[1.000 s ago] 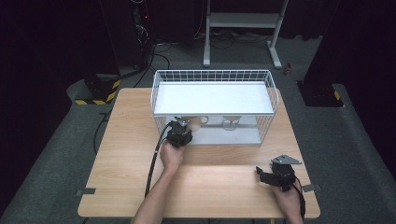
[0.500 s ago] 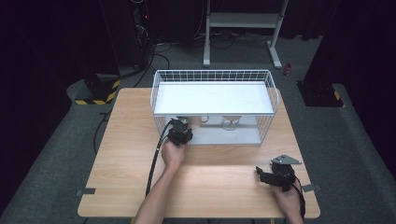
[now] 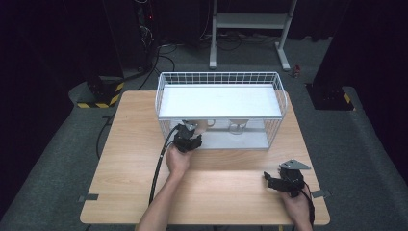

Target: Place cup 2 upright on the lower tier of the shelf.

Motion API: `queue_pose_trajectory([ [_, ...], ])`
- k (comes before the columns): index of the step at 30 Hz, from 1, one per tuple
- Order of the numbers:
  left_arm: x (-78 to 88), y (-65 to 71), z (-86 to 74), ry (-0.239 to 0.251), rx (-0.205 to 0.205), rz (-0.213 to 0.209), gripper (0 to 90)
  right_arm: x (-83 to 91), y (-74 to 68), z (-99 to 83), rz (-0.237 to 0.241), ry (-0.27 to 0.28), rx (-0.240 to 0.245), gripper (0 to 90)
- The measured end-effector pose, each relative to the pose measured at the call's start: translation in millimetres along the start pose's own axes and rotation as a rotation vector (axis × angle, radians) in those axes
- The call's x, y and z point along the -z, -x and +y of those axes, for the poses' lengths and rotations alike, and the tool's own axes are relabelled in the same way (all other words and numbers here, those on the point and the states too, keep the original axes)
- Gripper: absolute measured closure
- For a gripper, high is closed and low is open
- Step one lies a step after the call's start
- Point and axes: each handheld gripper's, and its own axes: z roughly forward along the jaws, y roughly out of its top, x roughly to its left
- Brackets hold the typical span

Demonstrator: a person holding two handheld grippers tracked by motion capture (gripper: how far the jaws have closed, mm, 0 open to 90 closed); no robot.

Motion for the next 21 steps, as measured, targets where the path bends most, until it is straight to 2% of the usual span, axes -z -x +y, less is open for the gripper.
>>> queue_pose_trajectory([
  [2,2.0,-0.6,-0.9,0.006,0.005,-0.018,49.6,0.0,0.0,0.0,0.000,0.000,0.000,24.8],
  [4,3.7,-1.9,-1.0,0.006,-0.010,-0.001,48.6,0.0,0.0,0.0,0.000,0.000,0.000,24.8],
  [8,7.3,-0.8,-3.5,0.021,-0.006,-0.023,47.6,0.0,0.0,0.0,0.000,0.000,0.000,24.8],
  [9,7.9,0.6,-4.5,0.020,0.018,-0.026,47.6,0.0,0.0,0.0,0.000,0.000,0.000,24.8],
  [16,16.6,-2.4,-7.6,0.042,0.005,-0.034,44.6,0.0,0.0,0.0,0.000,0.000,0.000,24.8],
  [21,22.1,-2.0,-8.0,0.053,-0.010,-0.024,43.4,0.0,0.0,0.0,0.000,0.000,0.001,24.8],
])
